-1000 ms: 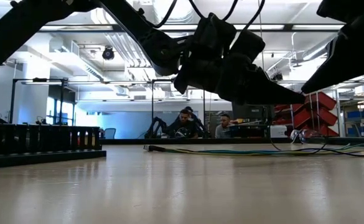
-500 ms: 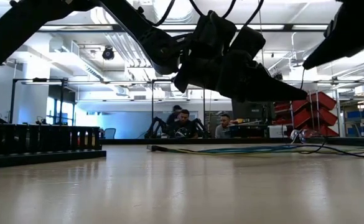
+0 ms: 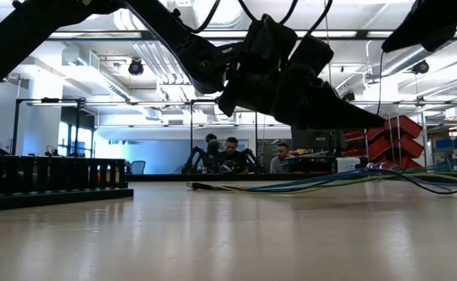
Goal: Ziptie cables
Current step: Wrap the cable wires with the black zip tie
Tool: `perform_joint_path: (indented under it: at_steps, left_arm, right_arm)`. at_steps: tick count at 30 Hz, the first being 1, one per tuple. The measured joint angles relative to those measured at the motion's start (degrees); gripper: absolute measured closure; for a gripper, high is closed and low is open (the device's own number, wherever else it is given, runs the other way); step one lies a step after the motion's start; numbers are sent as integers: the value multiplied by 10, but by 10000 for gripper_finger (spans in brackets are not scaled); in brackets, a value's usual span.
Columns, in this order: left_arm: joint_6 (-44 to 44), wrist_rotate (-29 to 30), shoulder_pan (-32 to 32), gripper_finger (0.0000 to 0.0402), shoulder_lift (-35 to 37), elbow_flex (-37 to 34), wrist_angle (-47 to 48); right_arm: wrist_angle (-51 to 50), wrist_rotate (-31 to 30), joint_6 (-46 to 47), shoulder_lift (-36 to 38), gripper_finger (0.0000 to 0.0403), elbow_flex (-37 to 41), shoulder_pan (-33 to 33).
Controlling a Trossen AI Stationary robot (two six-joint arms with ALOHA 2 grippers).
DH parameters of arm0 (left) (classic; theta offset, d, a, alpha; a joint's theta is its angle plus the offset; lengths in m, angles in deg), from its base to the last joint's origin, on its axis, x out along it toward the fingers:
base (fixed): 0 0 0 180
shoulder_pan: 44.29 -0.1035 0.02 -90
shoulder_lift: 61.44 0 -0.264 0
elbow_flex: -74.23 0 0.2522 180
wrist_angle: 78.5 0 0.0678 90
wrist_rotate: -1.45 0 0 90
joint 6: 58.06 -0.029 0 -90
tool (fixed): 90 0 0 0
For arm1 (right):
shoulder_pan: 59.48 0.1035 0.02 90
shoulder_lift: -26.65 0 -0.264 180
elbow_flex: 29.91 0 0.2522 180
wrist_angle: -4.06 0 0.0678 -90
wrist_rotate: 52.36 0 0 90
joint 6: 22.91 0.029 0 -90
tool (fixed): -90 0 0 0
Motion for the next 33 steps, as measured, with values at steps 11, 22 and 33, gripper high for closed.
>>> perform_joint_path:
  at_steps: [11, 22, 33]
  left_arm:
    - [0, 0, 0, 393, 0, -2, 7]
    - [-1, 0, 0, 393, 0, -2, 29]
    - [-2, 0, 0, 393, 0, -4, 33]
  right_arm:
    - [0, 0, -70, 84, 402, 0, 0]
    - [0, -1, -123, 151, 403, 0, 0]
    - [-1, -15, -177, 210, 402, -4, 0]
